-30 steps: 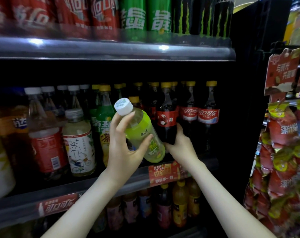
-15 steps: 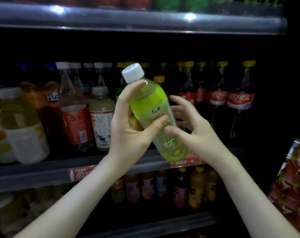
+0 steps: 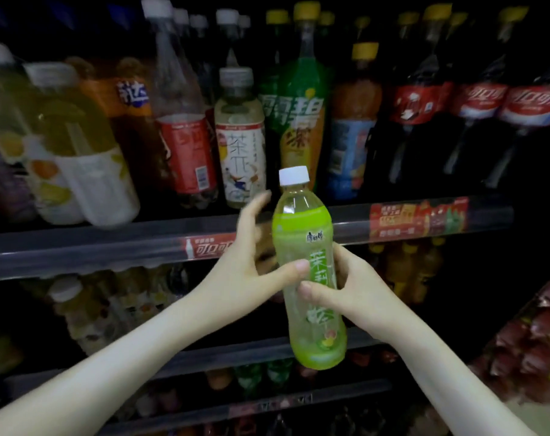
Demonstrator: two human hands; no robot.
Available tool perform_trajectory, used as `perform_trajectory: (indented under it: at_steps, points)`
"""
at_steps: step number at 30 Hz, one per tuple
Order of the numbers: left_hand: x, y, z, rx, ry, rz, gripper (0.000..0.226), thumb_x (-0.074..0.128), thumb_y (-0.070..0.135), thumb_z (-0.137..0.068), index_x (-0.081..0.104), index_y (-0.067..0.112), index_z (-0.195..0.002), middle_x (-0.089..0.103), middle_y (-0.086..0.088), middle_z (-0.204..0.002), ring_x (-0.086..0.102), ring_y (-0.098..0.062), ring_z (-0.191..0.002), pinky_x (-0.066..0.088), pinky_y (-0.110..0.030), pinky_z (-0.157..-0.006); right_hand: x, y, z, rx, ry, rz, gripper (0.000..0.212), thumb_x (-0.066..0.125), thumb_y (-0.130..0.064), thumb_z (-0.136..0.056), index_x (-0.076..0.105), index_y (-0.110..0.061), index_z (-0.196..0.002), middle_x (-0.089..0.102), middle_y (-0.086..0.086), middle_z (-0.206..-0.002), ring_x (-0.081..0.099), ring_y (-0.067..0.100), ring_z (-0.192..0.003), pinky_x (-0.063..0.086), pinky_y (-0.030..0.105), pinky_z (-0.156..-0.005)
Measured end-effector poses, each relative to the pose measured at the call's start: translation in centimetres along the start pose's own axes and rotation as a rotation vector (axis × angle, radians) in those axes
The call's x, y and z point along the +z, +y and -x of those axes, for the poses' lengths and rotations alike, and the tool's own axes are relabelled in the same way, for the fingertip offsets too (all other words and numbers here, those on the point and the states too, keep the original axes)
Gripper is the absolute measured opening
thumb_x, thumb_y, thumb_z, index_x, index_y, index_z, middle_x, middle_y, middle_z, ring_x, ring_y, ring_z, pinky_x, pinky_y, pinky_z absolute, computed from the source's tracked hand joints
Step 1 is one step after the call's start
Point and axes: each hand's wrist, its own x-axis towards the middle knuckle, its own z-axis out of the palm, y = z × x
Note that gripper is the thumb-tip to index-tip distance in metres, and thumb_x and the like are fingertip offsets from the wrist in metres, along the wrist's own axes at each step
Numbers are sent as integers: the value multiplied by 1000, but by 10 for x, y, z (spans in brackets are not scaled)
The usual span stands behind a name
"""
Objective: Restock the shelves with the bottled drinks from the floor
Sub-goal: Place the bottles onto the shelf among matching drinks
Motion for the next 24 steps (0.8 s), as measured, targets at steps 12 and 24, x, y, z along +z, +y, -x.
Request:
perform_trajectory:
  at_steps: [12, 24]
  points:
    - [-31, -69, 119, -242, -73, -246, 50, 63, 63, -64, 53, 42, -109, 71, 19, -95, 65, 7, -88, 53, -22, -78, 88, 18, 37, 92, -265, 242, 64, 75, -52, -69, 44, -52, -126, 64, -23, -117, 59, -6, -108, 49, 29, -96]
    - [-60, -81, 327, -450, -76, -491, 75, 60, 63, -61, 45, 34, -128, 69, 15, -100, 64, -1, -89, 52, -30, -80, 235, -15, 124, -32, -298, 342, 21, 72, -30, -79, 51, -28, -83, 61, -8, -71, 48, 4, -57, 42, 26, -57]
